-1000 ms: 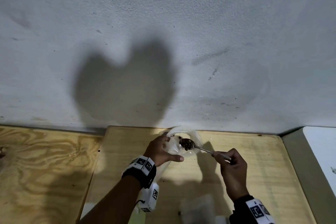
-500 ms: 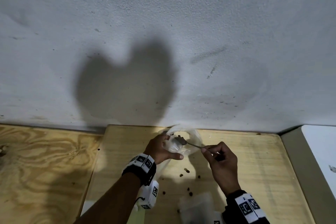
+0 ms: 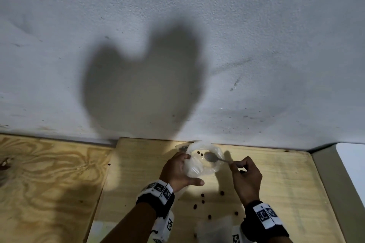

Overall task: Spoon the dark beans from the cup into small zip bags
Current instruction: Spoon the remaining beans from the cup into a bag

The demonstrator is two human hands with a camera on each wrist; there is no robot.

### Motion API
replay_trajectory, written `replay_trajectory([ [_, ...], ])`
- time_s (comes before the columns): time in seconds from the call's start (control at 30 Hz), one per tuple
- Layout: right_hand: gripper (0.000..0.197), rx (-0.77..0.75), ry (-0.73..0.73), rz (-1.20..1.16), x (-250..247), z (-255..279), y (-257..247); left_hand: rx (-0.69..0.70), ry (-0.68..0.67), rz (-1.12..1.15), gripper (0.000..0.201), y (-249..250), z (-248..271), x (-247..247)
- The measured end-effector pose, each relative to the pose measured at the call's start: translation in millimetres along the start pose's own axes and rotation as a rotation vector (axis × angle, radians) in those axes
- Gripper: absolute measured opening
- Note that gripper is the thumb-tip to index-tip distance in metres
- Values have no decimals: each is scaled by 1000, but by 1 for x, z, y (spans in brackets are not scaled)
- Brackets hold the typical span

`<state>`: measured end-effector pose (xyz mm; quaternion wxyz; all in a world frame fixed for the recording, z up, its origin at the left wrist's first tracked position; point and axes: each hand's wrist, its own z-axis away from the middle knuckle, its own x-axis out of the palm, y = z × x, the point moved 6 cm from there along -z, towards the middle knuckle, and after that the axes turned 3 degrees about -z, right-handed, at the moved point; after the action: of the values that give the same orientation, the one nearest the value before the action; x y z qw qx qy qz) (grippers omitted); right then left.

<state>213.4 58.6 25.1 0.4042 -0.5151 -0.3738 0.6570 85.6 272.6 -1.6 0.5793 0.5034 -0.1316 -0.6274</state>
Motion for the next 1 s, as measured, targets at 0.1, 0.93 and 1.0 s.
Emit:
replay_trajectory([
  [0.1,29,-15,-20,10,11,-1,3,76,6,-77,114,2,2,7],
  [0.93,28,505,43,-207,61,14,57,228,-12,-325,102,9,-1,28],
  [1.0,25,548,67,-264,66,15,59,226,-23,-349,101,6,3,30],
])
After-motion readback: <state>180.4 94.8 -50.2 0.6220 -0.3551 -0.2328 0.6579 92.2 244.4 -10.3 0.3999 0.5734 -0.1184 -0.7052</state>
